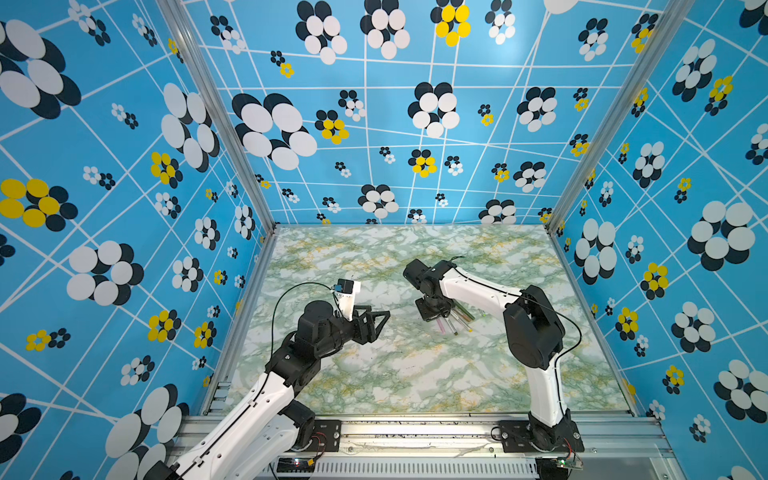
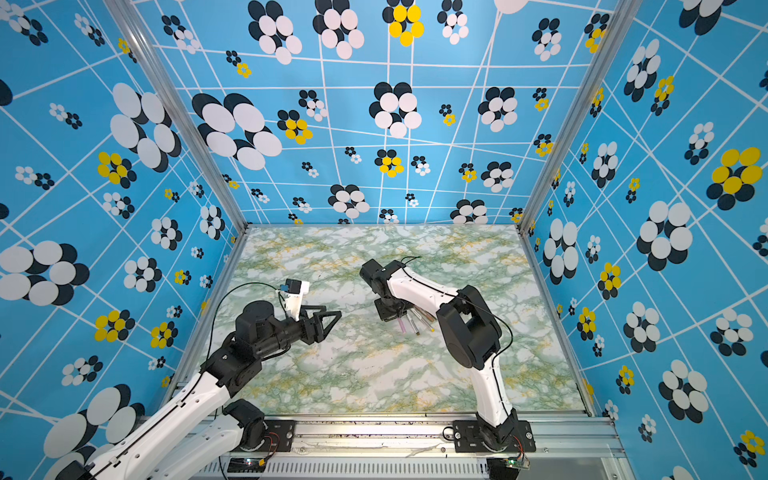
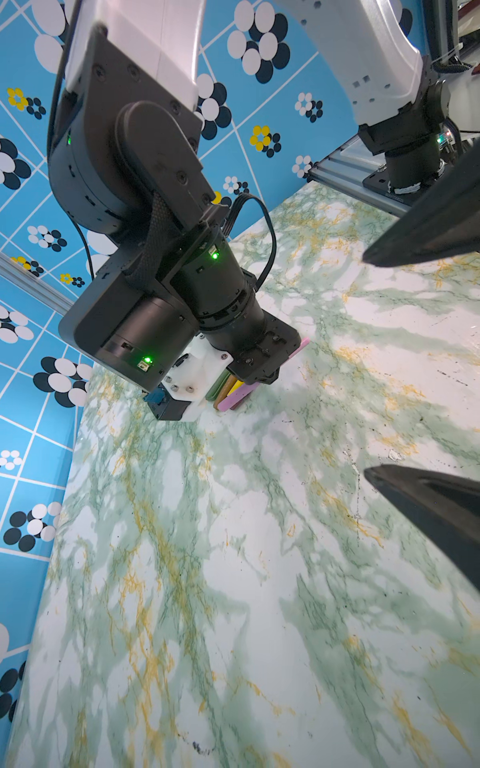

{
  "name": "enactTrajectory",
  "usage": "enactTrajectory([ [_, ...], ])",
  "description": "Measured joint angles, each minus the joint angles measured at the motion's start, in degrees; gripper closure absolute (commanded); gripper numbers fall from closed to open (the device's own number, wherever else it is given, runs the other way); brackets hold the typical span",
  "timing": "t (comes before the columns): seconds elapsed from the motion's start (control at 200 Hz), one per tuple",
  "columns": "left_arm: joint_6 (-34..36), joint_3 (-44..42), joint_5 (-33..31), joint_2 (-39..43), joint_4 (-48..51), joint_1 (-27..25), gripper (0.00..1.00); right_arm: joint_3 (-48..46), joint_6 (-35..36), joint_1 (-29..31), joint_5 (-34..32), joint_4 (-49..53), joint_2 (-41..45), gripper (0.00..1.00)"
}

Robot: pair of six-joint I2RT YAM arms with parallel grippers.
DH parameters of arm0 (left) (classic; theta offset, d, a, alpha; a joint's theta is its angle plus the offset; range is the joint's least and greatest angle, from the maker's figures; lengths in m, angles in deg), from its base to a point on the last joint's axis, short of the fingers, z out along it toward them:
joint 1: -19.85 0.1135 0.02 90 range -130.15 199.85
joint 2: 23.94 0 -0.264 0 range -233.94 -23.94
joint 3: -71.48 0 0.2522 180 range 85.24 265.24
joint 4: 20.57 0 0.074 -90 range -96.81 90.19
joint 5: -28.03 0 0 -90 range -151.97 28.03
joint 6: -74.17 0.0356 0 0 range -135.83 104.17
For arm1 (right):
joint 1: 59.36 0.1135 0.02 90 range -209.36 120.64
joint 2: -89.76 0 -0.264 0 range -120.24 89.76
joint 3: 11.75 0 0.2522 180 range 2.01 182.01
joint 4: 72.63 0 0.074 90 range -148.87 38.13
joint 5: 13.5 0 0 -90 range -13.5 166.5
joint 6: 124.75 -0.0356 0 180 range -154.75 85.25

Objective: Insert the pens into the pen caps

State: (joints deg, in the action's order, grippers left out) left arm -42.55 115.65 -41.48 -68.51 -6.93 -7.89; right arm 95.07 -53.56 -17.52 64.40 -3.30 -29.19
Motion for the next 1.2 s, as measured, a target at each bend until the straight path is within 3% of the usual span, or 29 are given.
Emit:
enactTrajectory([
  [0.355, -0.02, 0.09, 0.00, 0.00, 0.20, 0.00, 0.24, -0.02, 0.20, 0.00, -1.40, -0.02, -3.17, 0.92],
  [0.605, -0.02, 0.66, 0.00, -0.90, 0.61, 0.04, 0.24, -0.02, 0.22, 0.00, -2.08, -0.07, -3.43, 0.79],
  [0.84, 0.00, 1.62, -0.09, -1.03, 1.11, 0.35, 0.23, -0.11, 0.20, 0.00, -2.45, -0.31, -3.48, 0.73],
  [1.049, 0.57, 2.34, -3.78, 0.42, 2.36, 0.59, 0.21, -0.61, 0.24, 0.00, -1.88, -1.86, -2.56, 0.69],
  [1.204, 2.51, 3.98, -10.01, 2.62, 4.31, 2.34, 0.19, -0.74, 0.15, -0.68, 0.50, -4.44, 4.85, 0.66],
])
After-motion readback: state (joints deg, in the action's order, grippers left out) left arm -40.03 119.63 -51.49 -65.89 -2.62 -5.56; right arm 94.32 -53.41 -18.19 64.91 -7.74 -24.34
